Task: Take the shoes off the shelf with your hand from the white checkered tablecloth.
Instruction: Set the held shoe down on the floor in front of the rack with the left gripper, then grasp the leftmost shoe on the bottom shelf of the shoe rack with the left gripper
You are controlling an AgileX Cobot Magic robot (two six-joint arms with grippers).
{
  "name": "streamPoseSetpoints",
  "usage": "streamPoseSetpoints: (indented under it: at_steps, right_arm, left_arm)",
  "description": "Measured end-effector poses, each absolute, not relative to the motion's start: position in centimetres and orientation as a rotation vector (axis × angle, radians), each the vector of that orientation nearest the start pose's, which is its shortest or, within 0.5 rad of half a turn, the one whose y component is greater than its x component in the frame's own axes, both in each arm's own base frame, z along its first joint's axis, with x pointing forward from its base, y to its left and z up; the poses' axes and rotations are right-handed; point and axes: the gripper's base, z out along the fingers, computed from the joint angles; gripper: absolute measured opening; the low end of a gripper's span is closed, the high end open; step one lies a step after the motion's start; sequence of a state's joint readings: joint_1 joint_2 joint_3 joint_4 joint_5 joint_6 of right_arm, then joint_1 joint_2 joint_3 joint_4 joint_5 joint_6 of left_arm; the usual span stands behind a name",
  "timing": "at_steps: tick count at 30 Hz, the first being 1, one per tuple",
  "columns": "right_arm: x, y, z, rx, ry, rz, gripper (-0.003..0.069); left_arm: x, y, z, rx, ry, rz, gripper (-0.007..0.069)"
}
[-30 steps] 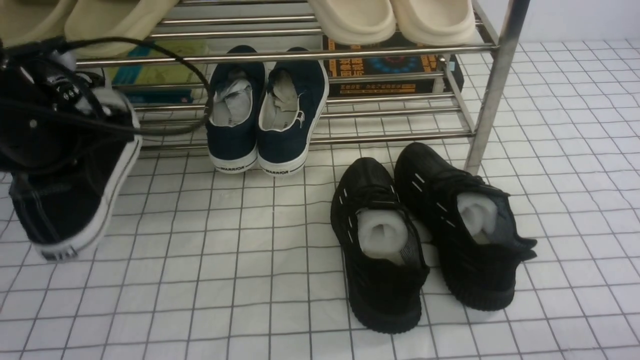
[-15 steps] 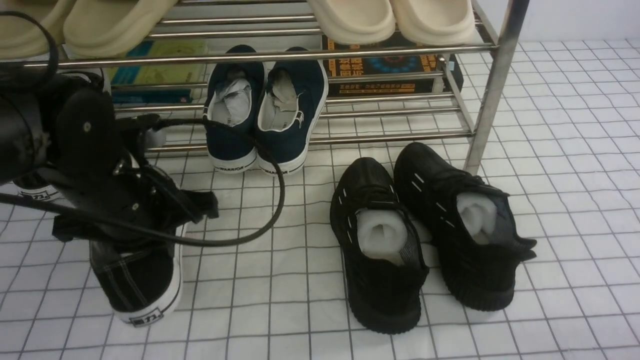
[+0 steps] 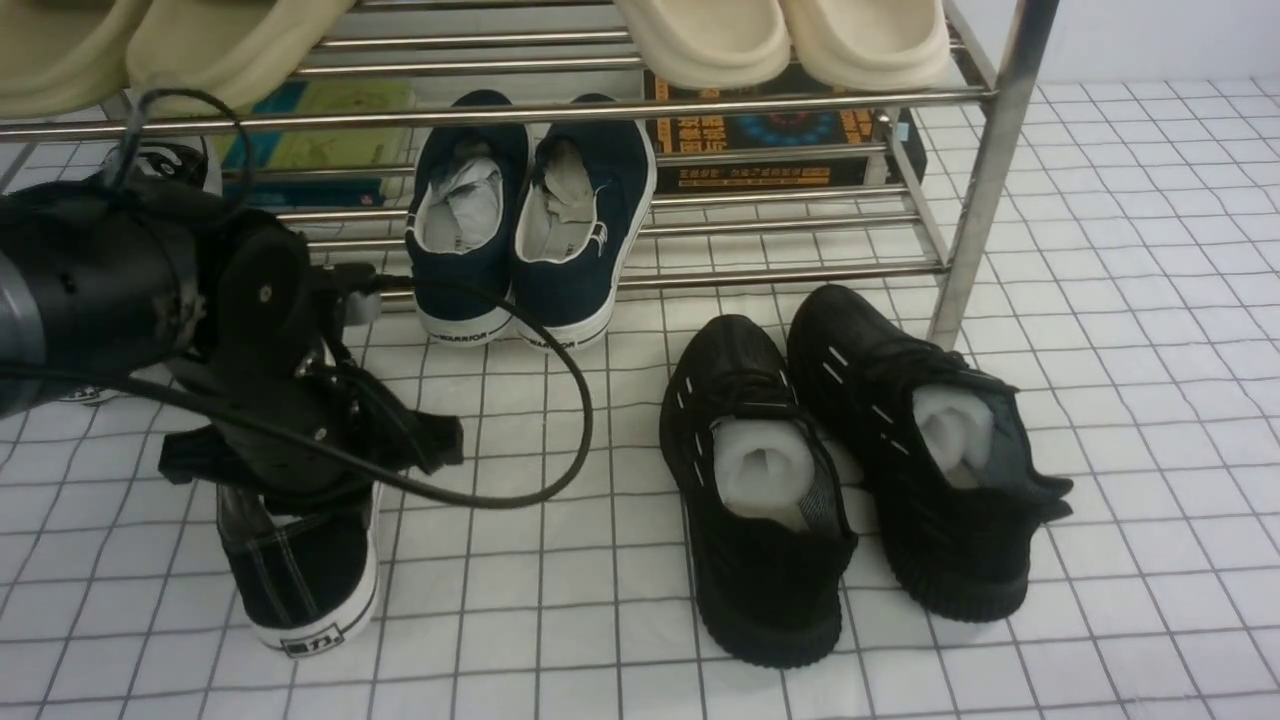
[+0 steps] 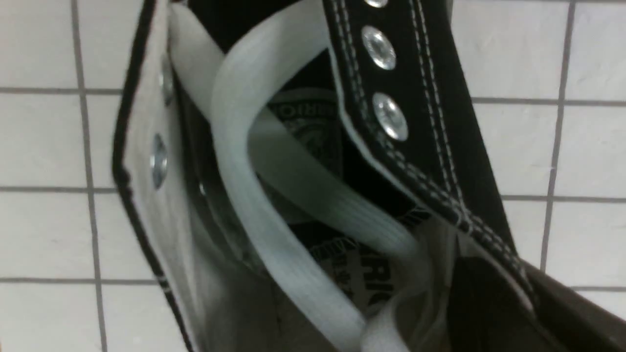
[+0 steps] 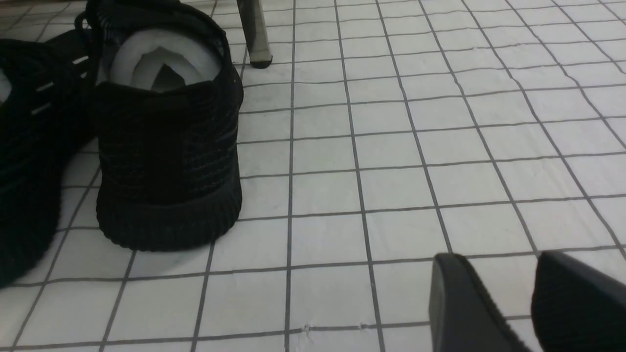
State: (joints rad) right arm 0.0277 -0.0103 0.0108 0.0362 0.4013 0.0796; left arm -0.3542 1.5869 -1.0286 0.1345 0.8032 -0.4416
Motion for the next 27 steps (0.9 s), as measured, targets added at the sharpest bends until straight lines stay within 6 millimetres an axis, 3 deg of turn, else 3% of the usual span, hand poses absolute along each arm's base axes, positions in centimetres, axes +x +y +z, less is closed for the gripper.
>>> streamPoseSetpoints:
  at_steps: [11, 15, 20, 24, 27]
  right_arm:
    - [5.2, 0.3, 17.4, 0.071, 1.885, 0.11, 0.0239]
    - [5.2, 0.3, 17.4, 0.071, 1.885, 0.11, 0.0239]
    - [5.2, 0.3, 17.4, 0.071, 1.885, 0.11, 0.0239]
    - [5.2, 0.3, 17.4, 0.071, 1.885, 0.11, 0.0239]
    - [5.2, 0.3, 17.4, 0.071, 1.885, 0.11, 0.0239]
  left_arm:
    - [28.8, -9.6, 22.6, 0.036, 2.827, 0.003, 0.0245]
    - [29.1, -9.5, 23.9, 0.055, 2.796, 0.027, 0.0284]
    - [28.9, -8.6, 28.2, 0.094, 2.684, 0.115, 0.0212]
    - [27.7, -7.4, 32.6, 0.131, 2.606, 0.219, 0.0057]
    - [26.7, -6.7, 34.7, 0.185, 2.572, 0.269, 0.0013]
